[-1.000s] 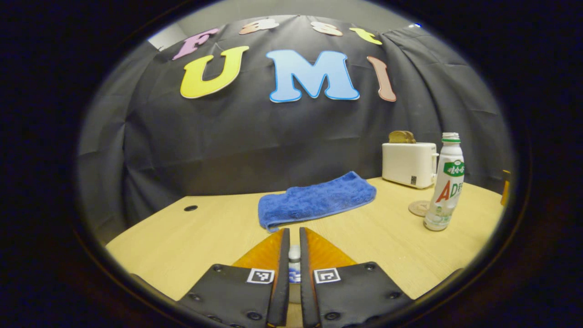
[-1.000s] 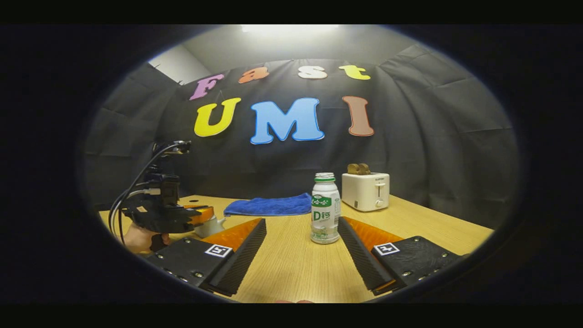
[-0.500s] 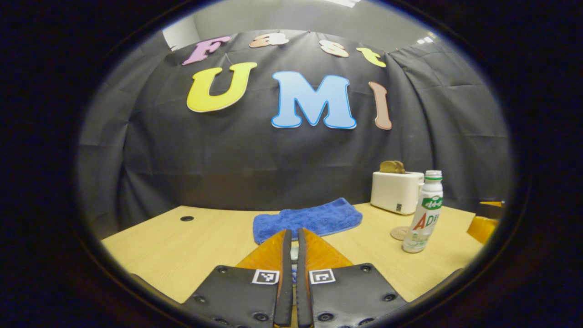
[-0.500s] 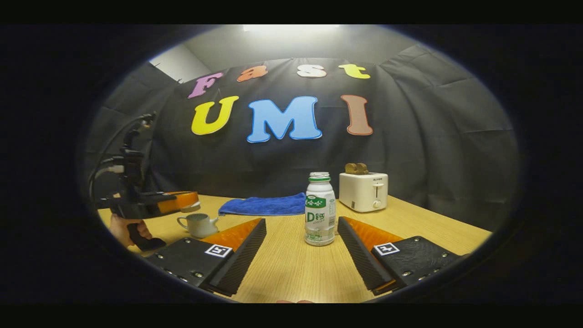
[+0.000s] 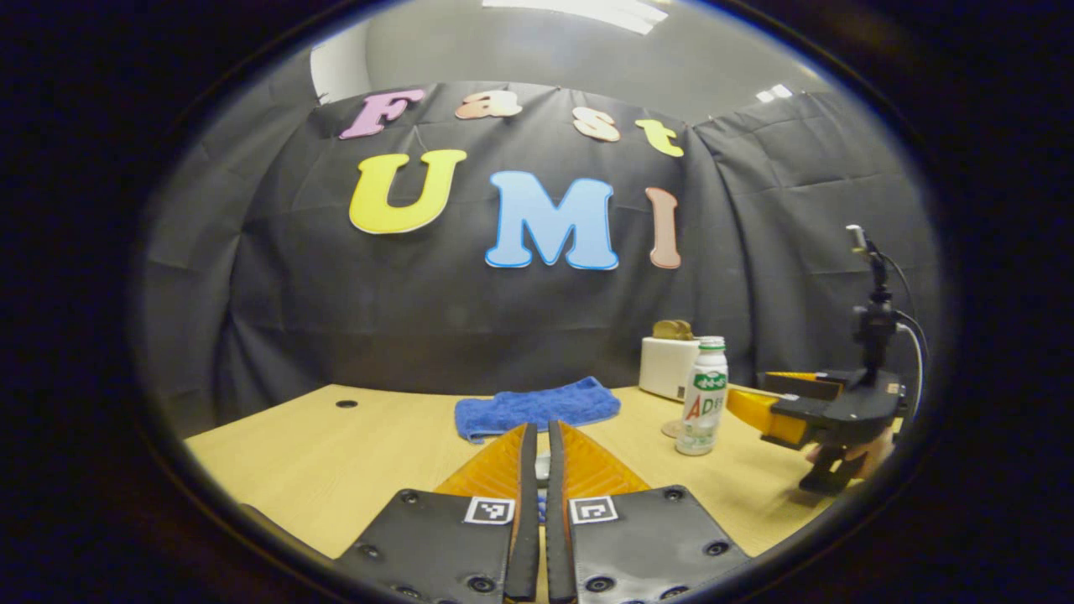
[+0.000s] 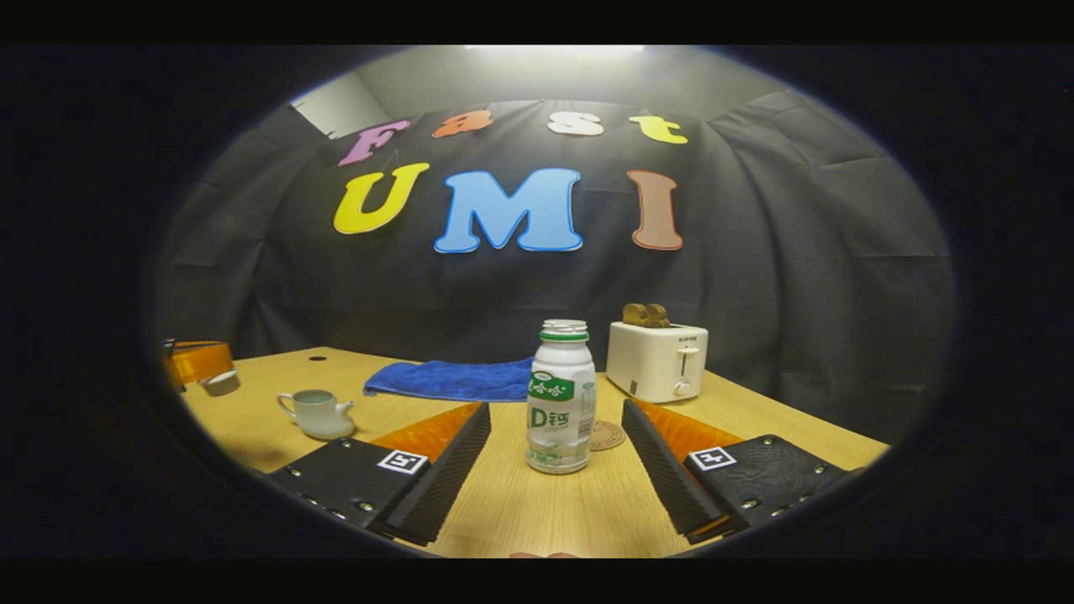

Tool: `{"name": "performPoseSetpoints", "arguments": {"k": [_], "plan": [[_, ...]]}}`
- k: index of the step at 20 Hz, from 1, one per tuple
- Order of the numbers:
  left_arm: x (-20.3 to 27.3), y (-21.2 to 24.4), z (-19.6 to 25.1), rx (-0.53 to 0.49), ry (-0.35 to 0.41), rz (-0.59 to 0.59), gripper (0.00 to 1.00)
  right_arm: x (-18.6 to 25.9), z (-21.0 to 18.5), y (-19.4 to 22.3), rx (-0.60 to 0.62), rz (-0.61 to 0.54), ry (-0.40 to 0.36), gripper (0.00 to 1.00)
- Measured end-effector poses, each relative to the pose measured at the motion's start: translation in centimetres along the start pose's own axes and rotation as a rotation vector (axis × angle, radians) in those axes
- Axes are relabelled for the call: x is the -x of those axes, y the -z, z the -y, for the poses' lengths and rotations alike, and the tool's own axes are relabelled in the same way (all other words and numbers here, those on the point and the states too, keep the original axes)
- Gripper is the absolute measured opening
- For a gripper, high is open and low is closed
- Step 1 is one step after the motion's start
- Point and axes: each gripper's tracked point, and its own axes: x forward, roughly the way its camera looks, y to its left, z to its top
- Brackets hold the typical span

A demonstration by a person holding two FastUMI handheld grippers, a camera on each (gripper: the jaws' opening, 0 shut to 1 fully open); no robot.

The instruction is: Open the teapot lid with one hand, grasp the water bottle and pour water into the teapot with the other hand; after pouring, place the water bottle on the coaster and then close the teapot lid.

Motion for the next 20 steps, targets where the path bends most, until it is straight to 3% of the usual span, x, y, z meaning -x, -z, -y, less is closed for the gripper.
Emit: {"name": "performPoseSetpoints", "arguments": {"k": [4,5,6,9,10,14,17,18,19,20], "plan": [[1.8,0.4,1.8,0.010,0.068,0.001,0.14,-2.7,-0.4,1.4,0.001,-0.046,-0.007,0.98],[2.0,0.3,2.0,0.006,0.074,0.001,0.10,-3.4,-0.4,1.7,-0.004,-0.057,-0.006,0.98],[2.3,0.0,1.9,0.002,0.072,0.007,0.14,-3.9,-0.2,2.1,0.001,-0.068,0.004,0.97],[2.6,-1.0,2.0,-0.005,0.078,0.029,0.10,-5.6,0.2,2.9,-0.006,-0.095,0.013,0.98],[2.8,-0.7,2.1,-0.004,0.077,0.030,0.14,-6.2,0.4,3.2,-0.012,-0.106,0.018,0.98],[2.8,-0.4,2.1,0.007,0.079,0.021,0.14,-8.3,0.8,4.3,-0.042,-0.154,0.037,0.97],[2.7,0.0,2.0,0.012,0.082,0.009,0.10,-9.3,0.8,4.1,-0.012,-0.146,0.056,0.97],[2.7,0.2,2.2,0.012,0.083,0.006,0.14,-9.5,0.9,4.0,0.000,-0.143,0.066,0.97],[2.8,0.1,2.1,0.009,0.082,0.005,0.10,-9.6,1.0,4.0,0.009,-0.143,0.070,0.97],[2.7,0.1,2.0,0.006,0.080,0.006,0.14,-9.5,0.8,4.0,0.011,-0.142,0.068,0.87]]}}
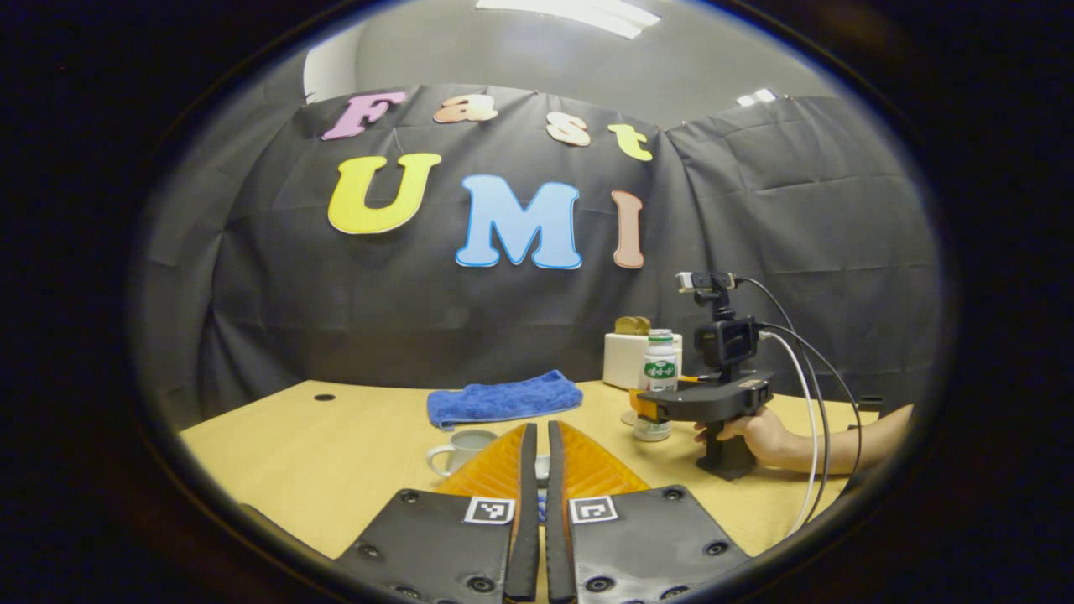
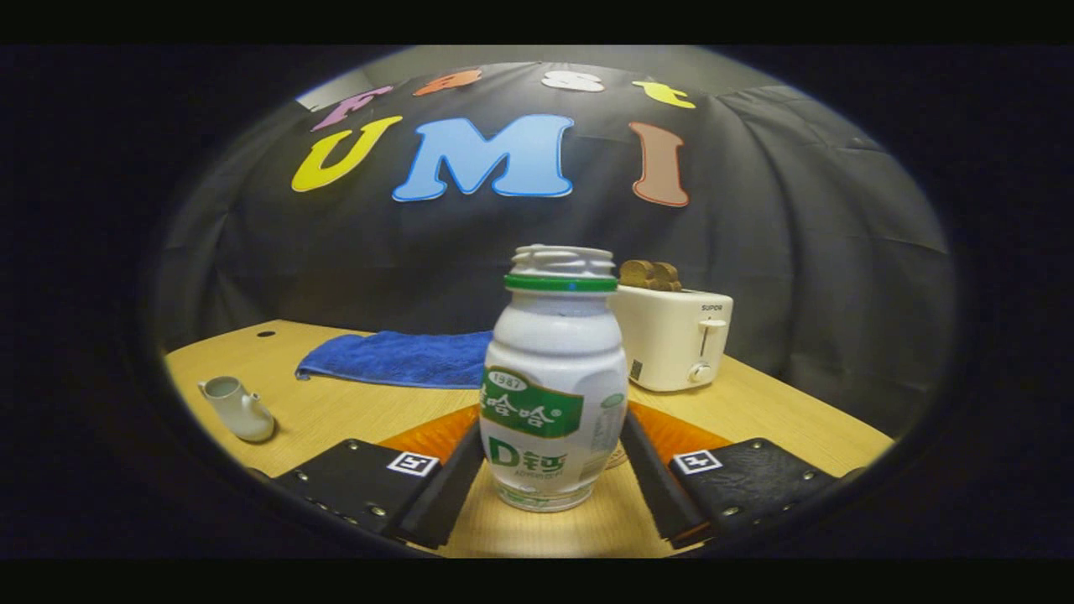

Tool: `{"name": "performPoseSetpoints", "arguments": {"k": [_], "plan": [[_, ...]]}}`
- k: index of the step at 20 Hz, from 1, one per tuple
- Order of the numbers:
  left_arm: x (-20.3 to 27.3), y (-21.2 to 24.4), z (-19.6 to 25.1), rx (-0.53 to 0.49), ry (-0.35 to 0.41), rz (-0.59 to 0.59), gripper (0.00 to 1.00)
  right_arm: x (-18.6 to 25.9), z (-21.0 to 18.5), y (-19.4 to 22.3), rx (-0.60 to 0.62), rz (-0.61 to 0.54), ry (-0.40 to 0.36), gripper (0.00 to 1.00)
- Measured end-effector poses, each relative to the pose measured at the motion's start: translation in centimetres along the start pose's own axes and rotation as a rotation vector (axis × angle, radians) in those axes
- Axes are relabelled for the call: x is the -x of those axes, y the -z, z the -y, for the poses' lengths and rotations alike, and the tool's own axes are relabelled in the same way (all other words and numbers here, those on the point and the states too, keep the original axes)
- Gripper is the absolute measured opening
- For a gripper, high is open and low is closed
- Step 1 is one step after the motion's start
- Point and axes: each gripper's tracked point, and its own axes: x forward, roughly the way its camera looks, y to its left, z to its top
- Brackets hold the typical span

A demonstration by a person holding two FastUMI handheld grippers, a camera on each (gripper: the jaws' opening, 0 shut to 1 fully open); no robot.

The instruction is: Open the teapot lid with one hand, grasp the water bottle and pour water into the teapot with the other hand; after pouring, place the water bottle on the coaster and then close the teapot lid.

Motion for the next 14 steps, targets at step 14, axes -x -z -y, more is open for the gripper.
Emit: {"name": "performPoseSetpoints", "arguments": {"k": [14], "plan": [[4.3,0.9,-1.7,-0.006,-0.033,-0.019,0.10,2.9,-6.9,-1.8,0.317,0.054,-0.155,0.73]]}}
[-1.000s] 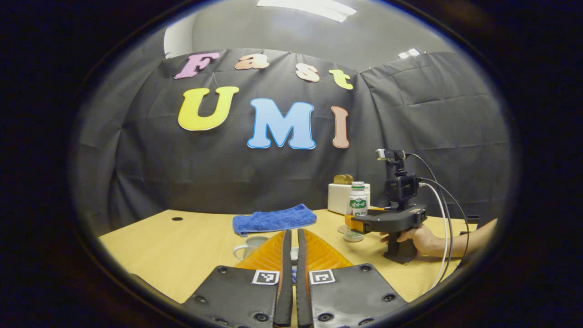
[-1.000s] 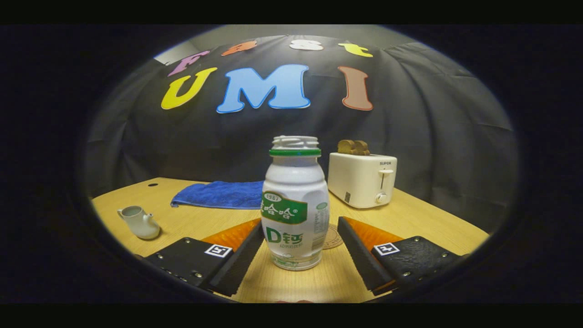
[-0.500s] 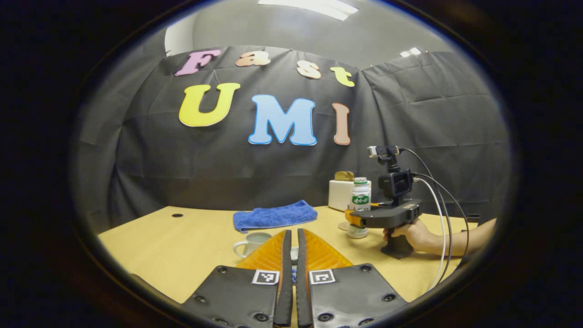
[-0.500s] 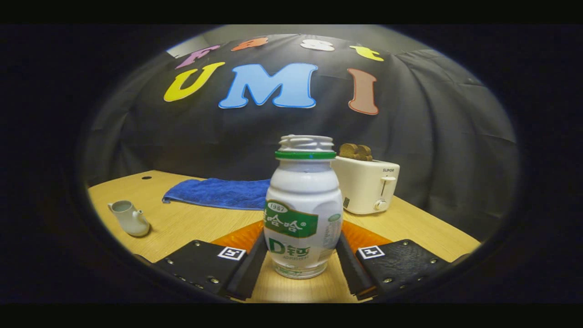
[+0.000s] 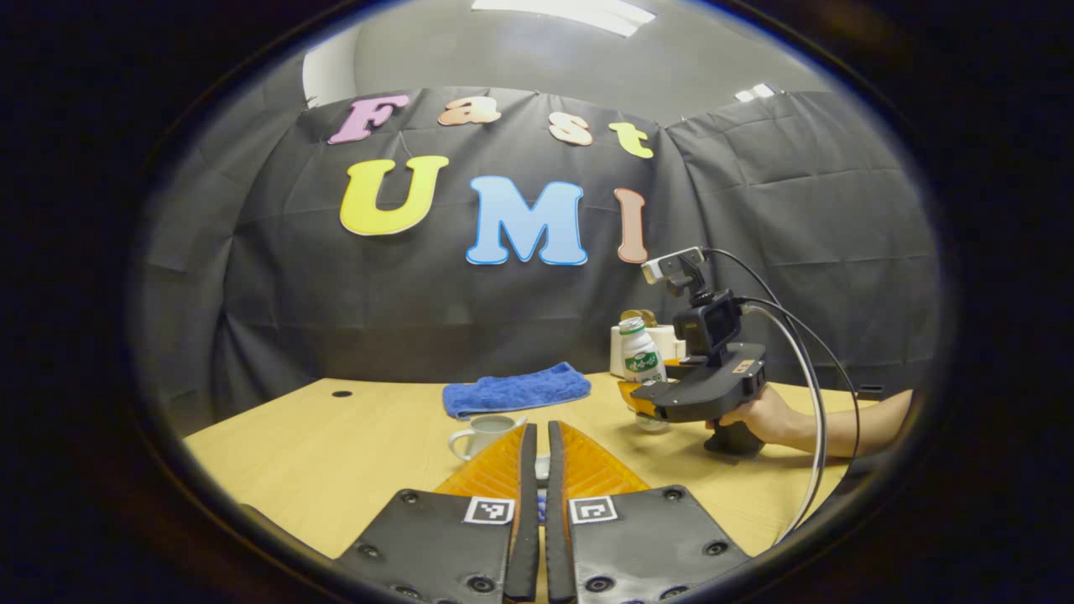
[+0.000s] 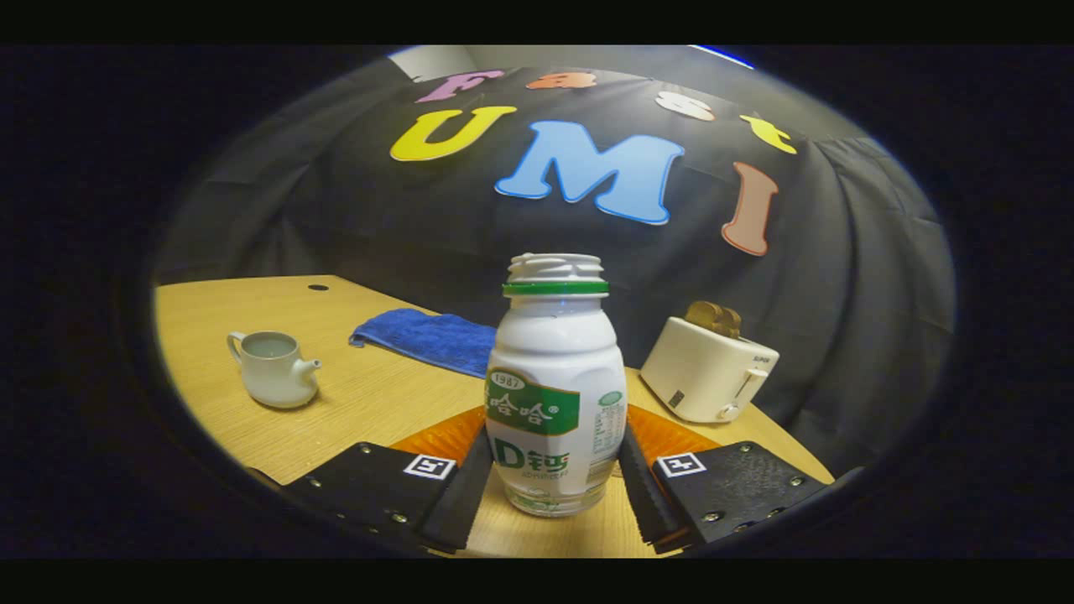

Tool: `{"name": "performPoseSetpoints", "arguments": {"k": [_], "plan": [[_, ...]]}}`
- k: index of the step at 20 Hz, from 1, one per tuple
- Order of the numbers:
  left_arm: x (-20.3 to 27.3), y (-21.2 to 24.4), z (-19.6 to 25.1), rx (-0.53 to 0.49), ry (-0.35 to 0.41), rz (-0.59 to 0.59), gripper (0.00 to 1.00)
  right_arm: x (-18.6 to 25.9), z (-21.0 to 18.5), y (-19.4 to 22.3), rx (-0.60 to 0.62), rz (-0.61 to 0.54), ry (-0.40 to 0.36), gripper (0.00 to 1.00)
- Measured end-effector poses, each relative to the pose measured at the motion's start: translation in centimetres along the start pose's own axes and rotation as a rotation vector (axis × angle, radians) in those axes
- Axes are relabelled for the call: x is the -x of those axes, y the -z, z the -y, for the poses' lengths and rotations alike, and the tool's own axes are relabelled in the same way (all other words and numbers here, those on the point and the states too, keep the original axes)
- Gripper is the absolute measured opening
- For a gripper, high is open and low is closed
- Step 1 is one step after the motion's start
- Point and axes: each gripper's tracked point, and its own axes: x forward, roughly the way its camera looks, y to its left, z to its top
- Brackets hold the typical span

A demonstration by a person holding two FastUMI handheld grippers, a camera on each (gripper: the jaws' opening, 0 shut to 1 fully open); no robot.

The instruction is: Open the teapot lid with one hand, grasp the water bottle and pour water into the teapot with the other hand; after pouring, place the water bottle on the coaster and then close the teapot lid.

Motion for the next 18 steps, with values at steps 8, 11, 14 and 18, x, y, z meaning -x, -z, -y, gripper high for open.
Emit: {"name": "performPoseSetpoints", "arguments": {"k": [8,11,14,18], "plan": [[1.9,-0.2,-1.7,0.053,-0.028,0.019,0.10,-0.7,-4.5,-1.4,0.215,0.004,-0.081,0.73],[2.4,0.0,-2.2,0.037,-0.048,0.015,0.10,-1.1,-5.9,-1.4,0.286,-0.007,-0.113,0.73],[3.0,-0.1,-2.3,0.018,-0.057,0.022,0.14,-1.0,-7.3,-1.6,0.388,-0.009,-0.141,0.73],[3.3,-0.4,-2.0,-0.007,-0.053,0.031,0.10,-1.3,-8.8,-1.5,0.518,0.004,-0.161,0.73]]}}
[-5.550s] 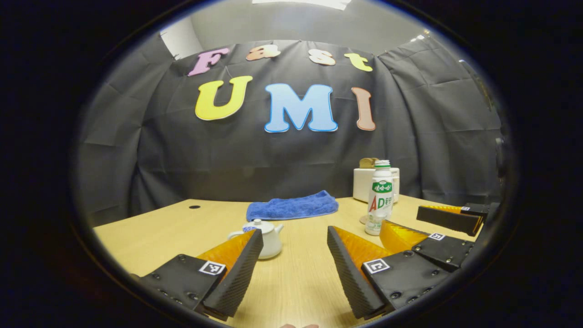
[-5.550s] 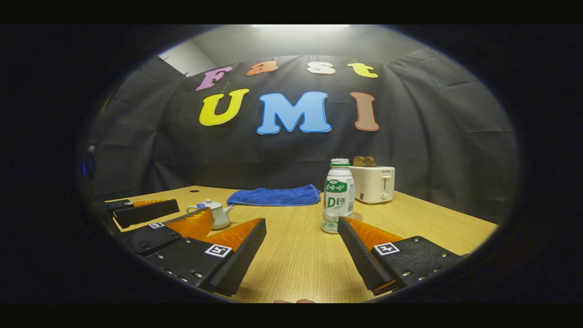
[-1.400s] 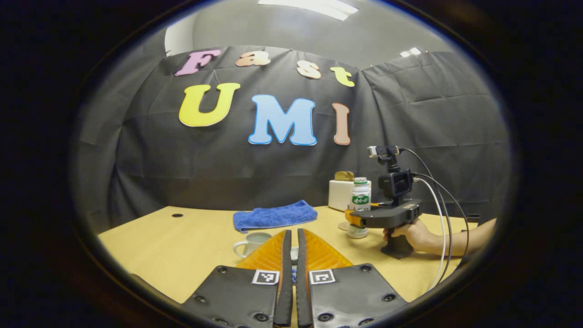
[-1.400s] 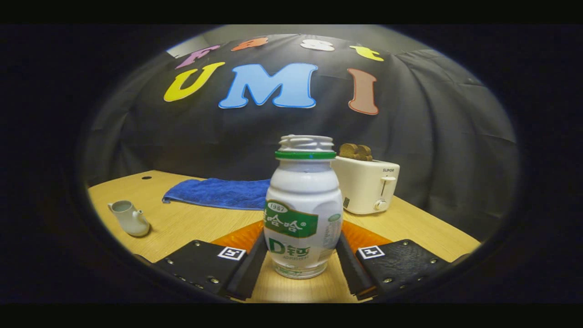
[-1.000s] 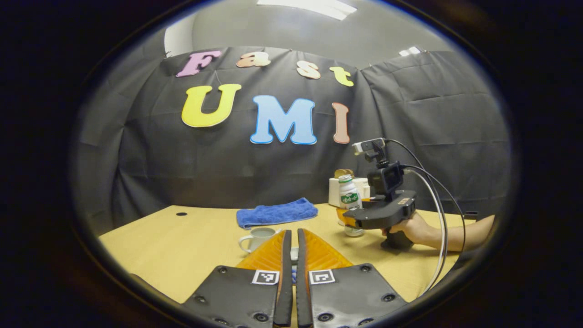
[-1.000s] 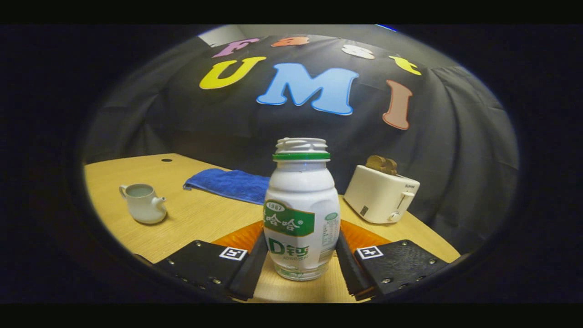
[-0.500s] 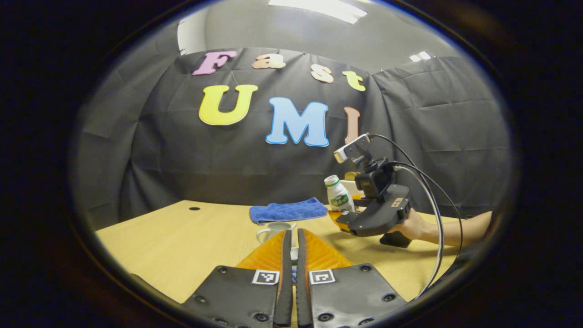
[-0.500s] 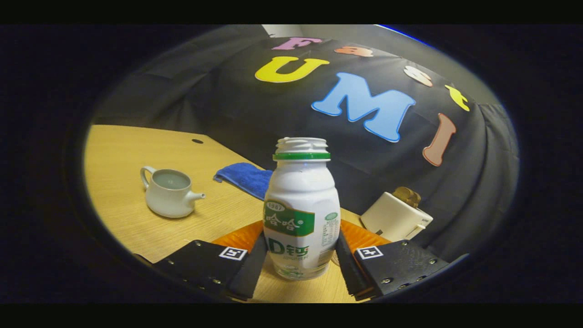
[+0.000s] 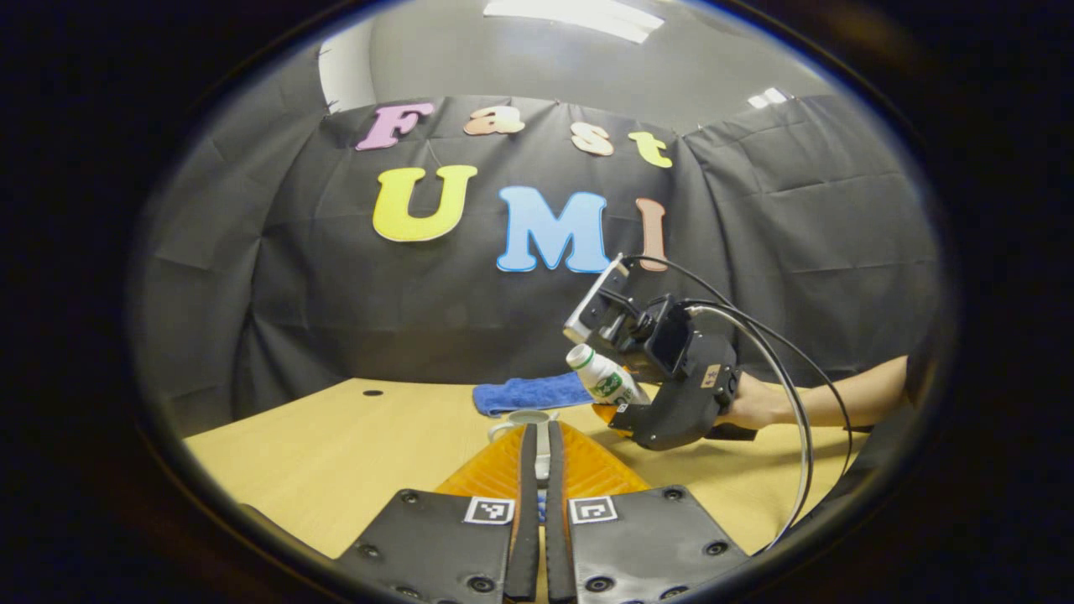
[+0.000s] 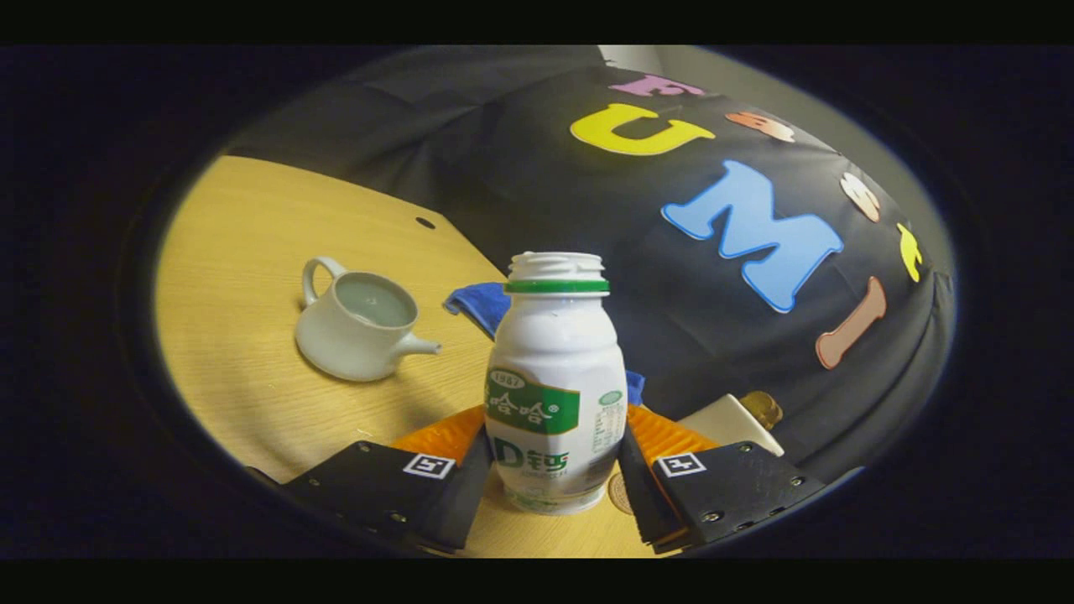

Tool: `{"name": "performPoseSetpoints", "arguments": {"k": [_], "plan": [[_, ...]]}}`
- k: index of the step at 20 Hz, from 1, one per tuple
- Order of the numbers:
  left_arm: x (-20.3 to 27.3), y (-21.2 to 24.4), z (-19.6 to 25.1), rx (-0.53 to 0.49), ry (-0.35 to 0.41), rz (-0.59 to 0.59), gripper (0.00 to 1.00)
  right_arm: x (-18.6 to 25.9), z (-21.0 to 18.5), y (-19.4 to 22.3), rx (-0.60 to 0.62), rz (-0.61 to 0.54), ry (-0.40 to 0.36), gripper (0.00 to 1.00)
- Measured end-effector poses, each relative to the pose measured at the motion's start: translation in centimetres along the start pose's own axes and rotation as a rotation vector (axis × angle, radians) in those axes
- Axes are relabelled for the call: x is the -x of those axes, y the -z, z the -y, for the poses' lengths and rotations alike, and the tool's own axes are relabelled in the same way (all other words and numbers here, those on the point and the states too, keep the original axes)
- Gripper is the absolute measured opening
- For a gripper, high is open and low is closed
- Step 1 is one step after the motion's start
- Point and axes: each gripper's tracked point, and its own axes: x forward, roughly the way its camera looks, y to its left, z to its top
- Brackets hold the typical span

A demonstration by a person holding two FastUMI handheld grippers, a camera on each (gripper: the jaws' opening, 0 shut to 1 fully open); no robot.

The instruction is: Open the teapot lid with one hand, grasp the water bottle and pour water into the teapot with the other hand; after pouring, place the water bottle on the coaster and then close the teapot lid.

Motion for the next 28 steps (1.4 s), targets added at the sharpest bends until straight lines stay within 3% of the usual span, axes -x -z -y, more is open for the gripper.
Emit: {"name": "performPoseSetpoints", "arguments": {"k": [13,14,15,27,28], "plan": [[0.3,-0.4,0.3,-0.046,0.005,0.009,0.14,-1.4,-0.4,-0.8,0.314,-0.004,0.043,0.73],[0.5,-0.1,0.2,-0.048,-0.002,0.004,0.14,-1.5,-0.4,-0.7,0.328,-0.005,0.041,0.58],[0.8,0.2,-0.1,-0.050,-0.007,-0.003,0.14,-1.6,-0.5,-0.7,0.345,-0.009,0.040,0.73],[1.9,1.1,-1.7,-0.049,-0.055,-0.015,0.14,-2.3,-0.1,-1.0,0.533,-0.029,0.070,0.72],[1.8,1.1,-1.7,-0.049,-0.056,-0.017,0.14,-2.3,0.0,-1.1,0.547,-0.029,0.075,0.58]]}}
